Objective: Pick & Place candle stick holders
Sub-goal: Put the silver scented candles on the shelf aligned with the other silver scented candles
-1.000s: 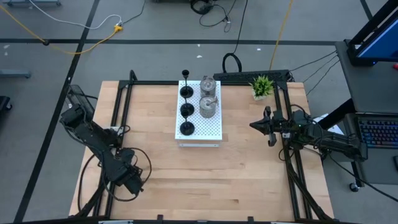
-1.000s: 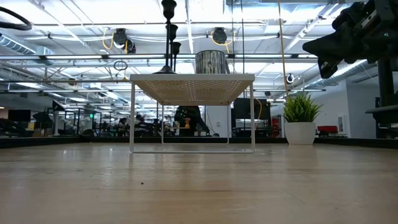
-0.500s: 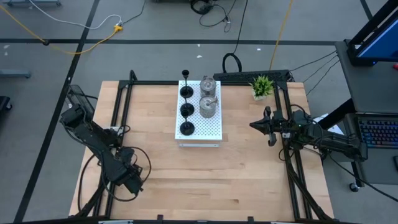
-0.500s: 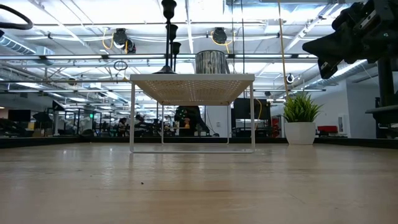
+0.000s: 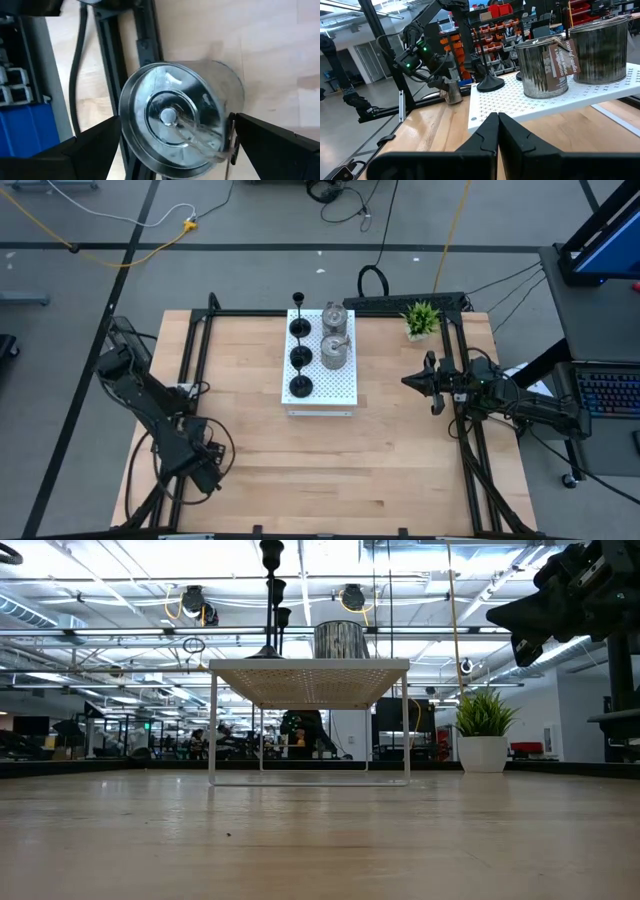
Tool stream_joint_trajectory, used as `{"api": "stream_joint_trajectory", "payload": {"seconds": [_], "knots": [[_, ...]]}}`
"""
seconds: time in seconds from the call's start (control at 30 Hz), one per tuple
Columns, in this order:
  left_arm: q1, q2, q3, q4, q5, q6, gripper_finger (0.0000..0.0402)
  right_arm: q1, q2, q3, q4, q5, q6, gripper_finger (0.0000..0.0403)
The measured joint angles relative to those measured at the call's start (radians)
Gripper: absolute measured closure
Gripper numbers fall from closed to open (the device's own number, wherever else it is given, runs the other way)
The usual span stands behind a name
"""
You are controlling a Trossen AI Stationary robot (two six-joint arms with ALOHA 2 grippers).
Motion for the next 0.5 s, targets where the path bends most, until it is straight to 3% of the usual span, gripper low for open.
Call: {"api": "stream_joint_trajectory", "payload": {"seconds": [0.27,0.5], "knots": [[-0.018,-0.113,-0.001,-0.058,-0.073,-0.075,0.0011,0.000,0.000,0.000,0.000,0.000,0.015,0.0403],[-0.007,-0.123,-0.001,-0.048,-0.120,-0.055,0.0011,0.000,0.000,0.000,0.000,0.000,0.015,0.0403]]}}
